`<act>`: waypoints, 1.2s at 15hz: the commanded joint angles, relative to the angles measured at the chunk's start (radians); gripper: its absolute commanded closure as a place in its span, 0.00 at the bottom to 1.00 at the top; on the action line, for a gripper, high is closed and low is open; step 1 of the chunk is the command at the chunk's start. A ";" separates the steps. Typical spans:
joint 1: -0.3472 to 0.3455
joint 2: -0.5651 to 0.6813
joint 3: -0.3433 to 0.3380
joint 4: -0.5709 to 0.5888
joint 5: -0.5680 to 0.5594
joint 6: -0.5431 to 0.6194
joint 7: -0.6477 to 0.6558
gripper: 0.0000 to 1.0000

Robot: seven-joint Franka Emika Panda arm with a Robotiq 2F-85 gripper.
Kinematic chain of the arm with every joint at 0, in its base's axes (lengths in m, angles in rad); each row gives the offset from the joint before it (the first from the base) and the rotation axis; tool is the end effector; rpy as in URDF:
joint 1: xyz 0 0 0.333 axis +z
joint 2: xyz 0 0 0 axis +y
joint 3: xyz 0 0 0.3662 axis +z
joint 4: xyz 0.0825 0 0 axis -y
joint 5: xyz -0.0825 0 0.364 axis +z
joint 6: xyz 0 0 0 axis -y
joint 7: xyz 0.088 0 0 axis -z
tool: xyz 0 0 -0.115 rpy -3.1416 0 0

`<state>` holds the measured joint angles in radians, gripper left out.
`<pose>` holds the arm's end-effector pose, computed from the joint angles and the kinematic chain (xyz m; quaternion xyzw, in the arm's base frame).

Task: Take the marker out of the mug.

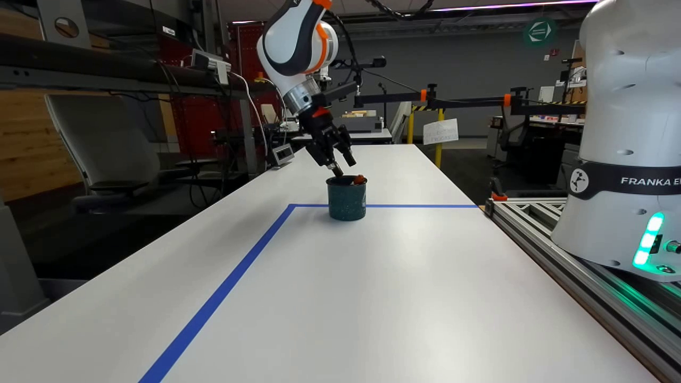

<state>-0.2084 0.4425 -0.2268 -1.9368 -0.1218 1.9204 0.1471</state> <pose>0.5174 -0.2425 0.2874 0.9378 -0.2470 -0.2346 0.0673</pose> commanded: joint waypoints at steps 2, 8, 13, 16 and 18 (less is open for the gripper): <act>0.005 -0.014 0.001 -0.019 -0.034 -0.012 -0.028 0.32; 0.013 -0.022 0.015 -0.048 -0.046 -0.018 -0.062 0.36; 0.019 -0.017 0.028 -0.047 -0.038 -0.035 -0.074 0.40; 0.016 -0.003 0.031 -0.027 -0.033 -0.054 -0.071 0.42; 0.015 0.007 0.031 -0.018 -0.033 -0.060 -0.069 0.43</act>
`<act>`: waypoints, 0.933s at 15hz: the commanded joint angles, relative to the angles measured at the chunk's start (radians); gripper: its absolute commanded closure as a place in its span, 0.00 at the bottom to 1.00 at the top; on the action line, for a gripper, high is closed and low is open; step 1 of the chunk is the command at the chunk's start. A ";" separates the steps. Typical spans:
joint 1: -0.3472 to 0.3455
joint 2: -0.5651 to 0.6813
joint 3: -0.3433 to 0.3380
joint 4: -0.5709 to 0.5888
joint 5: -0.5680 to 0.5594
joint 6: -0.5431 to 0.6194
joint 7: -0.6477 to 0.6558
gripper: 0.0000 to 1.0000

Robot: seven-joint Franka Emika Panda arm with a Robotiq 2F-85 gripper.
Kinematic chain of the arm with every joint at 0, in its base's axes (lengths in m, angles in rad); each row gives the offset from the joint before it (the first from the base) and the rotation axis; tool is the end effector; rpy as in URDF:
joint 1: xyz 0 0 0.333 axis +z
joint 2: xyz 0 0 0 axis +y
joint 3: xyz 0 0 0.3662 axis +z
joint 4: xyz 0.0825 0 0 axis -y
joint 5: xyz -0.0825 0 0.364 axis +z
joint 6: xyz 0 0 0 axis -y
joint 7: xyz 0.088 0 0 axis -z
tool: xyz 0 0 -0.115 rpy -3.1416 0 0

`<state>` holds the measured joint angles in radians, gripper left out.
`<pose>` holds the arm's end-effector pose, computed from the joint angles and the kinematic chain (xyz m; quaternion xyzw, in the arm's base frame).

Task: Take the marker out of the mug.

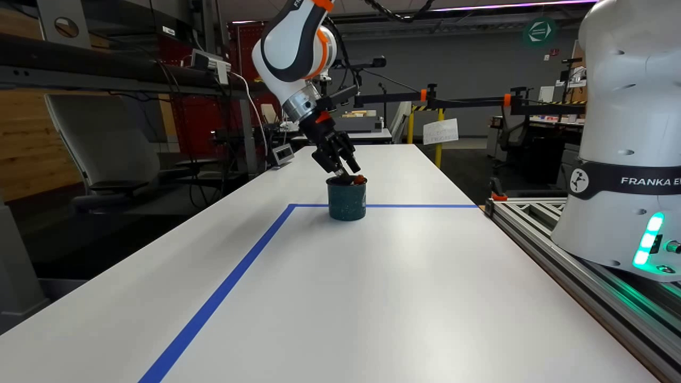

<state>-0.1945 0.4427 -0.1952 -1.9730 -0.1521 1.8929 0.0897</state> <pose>0.5107 -0.2174 0.2734 0.9424 -0.1893 -0.2677 0.0667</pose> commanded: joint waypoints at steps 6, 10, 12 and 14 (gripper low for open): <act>-0.002 0.042 -0.004 0.038 -0.002 -0.041 -0.005 0.46; -0.001 0.050 -0.004 0.040 -0.001 -0.043 -0.005 0.47; 0.000 0.053 -0.003 0.042 -0.001 -0.044 -0.006 0.53; 0.000 0.057 -0.003 0.041 0.000 -0.044 -0.004 0.60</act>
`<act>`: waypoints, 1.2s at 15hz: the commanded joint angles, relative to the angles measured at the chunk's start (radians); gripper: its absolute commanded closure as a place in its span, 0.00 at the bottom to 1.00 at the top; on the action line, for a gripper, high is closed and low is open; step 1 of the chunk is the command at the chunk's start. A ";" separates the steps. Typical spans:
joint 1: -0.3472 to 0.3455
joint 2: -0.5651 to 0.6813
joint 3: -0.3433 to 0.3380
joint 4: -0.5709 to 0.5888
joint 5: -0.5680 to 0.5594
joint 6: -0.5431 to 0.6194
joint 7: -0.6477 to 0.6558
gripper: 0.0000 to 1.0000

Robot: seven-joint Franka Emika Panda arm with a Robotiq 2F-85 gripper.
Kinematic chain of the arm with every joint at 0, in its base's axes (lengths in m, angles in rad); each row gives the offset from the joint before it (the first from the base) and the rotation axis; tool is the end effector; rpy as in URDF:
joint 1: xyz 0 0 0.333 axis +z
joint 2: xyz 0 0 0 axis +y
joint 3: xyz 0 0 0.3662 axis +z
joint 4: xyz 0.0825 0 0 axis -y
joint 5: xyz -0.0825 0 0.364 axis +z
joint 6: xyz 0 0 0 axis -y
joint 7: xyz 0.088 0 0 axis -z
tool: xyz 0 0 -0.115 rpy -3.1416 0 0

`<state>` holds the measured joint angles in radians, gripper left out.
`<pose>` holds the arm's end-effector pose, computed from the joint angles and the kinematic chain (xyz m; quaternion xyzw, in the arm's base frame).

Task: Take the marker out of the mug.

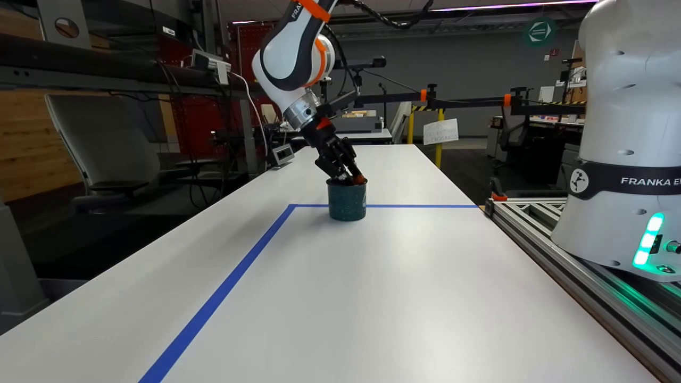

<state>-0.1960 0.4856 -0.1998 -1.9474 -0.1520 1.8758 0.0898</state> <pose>0.5130 -0.2220 0.2583 0.9370 -0.1911 -0.2844 0.0685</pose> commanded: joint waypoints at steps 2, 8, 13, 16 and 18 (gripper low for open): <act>0.001 0.018 0.002 0.014 -0.001 -0.027 -0.004 0.57; 0.001 0.035 0.002 0.012 -0.001 -0.028 -0.006 0.56; 0.003 0.031 0.004 0.005 -0.003 -0.031 -0.009 1.00; 0.016 0.000 -0.005 -0.007 -0.016 -0.051 0.024 0.95; 0.022 -0.041 -0.012 -0.012 -0.026 -0.096 0.039 0.95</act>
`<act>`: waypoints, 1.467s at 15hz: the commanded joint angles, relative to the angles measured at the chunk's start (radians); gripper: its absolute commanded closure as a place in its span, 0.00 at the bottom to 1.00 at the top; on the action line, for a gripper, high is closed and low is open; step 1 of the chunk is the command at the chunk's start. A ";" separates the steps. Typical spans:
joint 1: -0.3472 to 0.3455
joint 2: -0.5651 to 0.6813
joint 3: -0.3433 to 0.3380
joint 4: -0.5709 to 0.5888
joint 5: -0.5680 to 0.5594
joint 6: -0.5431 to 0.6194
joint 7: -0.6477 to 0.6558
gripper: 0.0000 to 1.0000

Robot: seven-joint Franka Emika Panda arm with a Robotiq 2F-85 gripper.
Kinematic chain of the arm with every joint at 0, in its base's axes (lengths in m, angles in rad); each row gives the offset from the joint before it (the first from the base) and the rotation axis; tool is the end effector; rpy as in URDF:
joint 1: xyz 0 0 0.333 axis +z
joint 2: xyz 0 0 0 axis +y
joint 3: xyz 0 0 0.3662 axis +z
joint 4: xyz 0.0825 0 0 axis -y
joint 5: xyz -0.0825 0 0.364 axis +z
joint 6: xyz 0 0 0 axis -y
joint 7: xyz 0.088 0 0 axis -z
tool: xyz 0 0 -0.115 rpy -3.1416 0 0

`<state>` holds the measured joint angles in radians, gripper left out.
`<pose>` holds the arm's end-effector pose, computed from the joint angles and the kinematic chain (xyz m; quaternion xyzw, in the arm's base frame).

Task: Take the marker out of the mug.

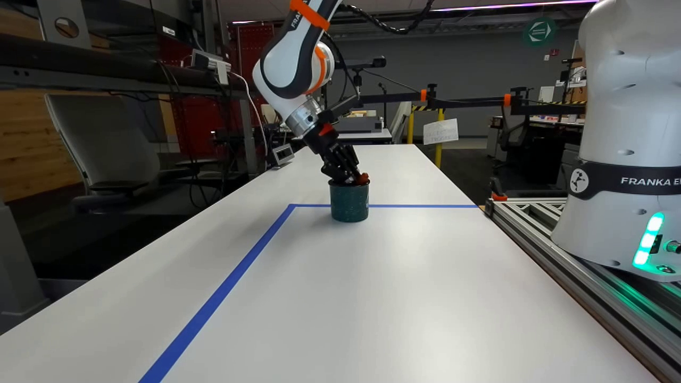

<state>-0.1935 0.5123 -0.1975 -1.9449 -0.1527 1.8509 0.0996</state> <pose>0.5093 -0.2186 0.2442 0.9294 -0.1921 -0.3073 0.0694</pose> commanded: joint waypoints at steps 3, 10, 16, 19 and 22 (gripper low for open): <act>0.023 -0.139 -0.019 -0.029 -0.043 -0.117 0.038 0.95; 0.020 -0.359 -0.004 -0.151 -0.063 -0.106 0.013 0.95; 0.037 -0.496 0.046 -0.368 0.022 0.075 -0.031 0.95; 0.053 -0.533 0.070 -0.477 0.070 0.209 -0.067 0.95; 0.062 -0.544 0.081 -0.576 0.114 0.361 -0.115 0.95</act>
<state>-0.1394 0.0326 -0.1190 -2.4016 -0.0868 2.0831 0.0411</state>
